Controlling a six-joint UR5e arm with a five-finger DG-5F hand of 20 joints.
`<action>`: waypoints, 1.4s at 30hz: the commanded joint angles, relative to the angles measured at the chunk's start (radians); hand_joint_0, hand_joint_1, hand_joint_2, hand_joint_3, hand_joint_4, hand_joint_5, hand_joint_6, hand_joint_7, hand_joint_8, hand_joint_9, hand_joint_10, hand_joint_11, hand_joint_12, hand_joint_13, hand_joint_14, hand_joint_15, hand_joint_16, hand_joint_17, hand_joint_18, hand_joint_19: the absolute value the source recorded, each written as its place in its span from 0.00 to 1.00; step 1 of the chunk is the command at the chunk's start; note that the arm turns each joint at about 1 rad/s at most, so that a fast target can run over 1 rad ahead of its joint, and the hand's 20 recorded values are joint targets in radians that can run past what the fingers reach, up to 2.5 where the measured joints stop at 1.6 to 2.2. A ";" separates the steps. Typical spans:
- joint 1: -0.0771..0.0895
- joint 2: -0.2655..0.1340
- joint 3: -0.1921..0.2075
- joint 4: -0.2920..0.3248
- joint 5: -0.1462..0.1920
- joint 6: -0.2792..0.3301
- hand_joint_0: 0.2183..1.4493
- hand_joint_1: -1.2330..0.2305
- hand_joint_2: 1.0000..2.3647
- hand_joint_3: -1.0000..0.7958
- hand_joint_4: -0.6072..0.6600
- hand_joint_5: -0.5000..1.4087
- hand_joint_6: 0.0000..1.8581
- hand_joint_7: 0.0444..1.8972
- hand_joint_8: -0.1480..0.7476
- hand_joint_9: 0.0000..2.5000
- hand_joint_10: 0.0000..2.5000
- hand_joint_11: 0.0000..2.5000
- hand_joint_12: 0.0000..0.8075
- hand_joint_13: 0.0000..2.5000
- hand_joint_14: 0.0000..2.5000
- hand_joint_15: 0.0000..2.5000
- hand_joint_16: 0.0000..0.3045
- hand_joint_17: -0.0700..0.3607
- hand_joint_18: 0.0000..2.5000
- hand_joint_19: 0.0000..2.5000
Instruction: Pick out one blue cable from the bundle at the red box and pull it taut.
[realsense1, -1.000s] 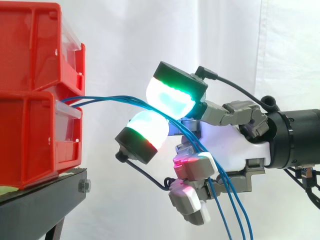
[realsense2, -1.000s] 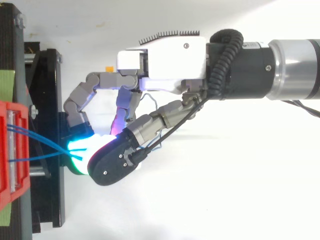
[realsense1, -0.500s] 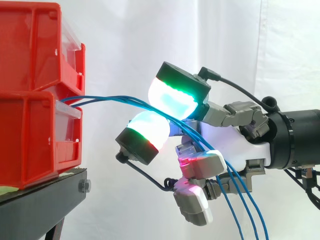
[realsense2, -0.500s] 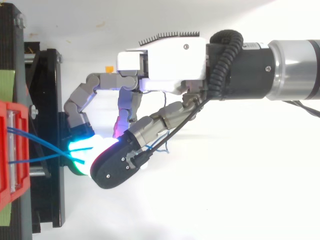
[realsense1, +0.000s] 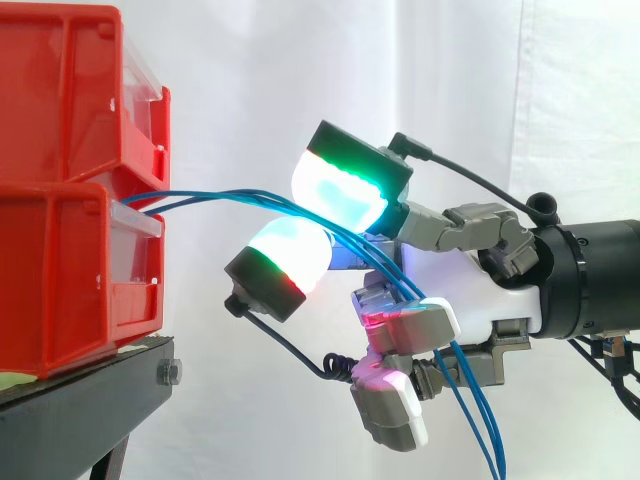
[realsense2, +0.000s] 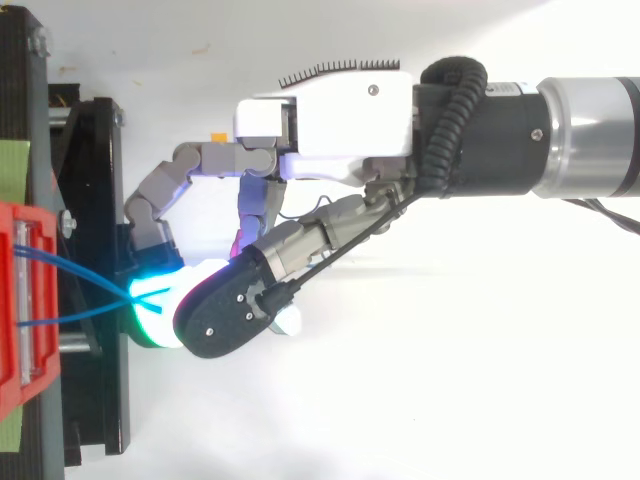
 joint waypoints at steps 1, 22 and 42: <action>0.000 0.000 0.000 -0.001 0.000 0.000 0.33 0.51 0.00 0.28 0.36 0.24 0.43 0.54 0.45 0.60 0.01 0.34 0.44 0.50 0.01 0.27 0.16 0.42 0.40 0.34; 0.000 0.000 -0.001 0.002 0.000 0.000 0.49 0.20 0.00 0.28 0.29 0.20 0.50 0.72 0.50 0.55 0.01 0.37 0.44 0.45 0.01 0.27 0.16 0.42 0.37 0.32; 0.000 0.000 -0.003 0.002 0.000 -0.003 0.19 0.19 0.00 0.28 0.22 0.25 0.46 0.56 0.44 0.63 0.01 0.32 0.42 0.49 0.01 0.25 0.18 0.44 0.40 0.30</action>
